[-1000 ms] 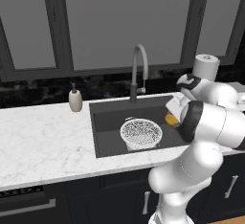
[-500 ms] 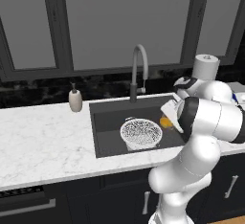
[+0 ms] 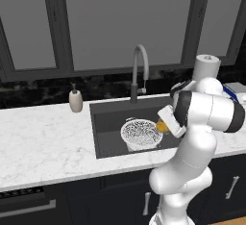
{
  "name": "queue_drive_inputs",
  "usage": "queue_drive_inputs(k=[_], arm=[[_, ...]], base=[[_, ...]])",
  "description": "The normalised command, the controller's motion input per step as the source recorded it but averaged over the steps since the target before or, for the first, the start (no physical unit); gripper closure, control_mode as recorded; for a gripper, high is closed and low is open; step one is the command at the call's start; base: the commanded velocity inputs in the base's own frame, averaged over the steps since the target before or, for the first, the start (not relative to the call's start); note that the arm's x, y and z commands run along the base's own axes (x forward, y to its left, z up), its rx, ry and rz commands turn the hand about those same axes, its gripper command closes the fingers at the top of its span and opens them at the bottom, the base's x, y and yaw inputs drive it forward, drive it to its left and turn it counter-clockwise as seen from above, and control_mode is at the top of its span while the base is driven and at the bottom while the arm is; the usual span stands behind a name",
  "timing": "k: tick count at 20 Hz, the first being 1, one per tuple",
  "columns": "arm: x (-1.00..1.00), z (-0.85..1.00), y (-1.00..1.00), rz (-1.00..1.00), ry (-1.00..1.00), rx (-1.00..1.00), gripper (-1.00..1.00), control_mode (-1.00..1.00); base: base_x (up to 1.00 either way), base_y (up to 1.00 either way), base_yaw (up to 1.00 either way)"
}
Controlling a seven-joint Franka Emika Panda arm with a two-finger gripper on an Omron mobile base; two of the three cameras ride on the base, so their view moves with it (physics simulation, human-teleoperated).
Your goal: Put the colander in the sink, put the mango in the colander, and turn on the sink faucet and pour water over the colander.
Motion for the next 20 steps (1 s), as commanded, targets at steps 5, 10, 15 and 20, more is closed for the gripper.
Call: queue_drive_inputs(k=[5, 10, 15, 20], arm=[[0.32, -0.1, 0.14, 0.0, 0.03, 0.07, 1.0, -1.0], [0.35, -0.27, 0.14, 0.0, 0.01, 0.05, 1.0, -1.0], [0.43, -0.36, 0.18, 0.0, 0.0, 0.02, 1.0, -1.0], [0.49, -0.43, 0.12, 0.0, 0.0, 0.01, 1.0, -1.0]], base=[[0.0, 0.0, 0.0], [0.0, 0.0, 0.0], [0.0, 0.0, 0.0], [0.0, 0.0, 0.0]])
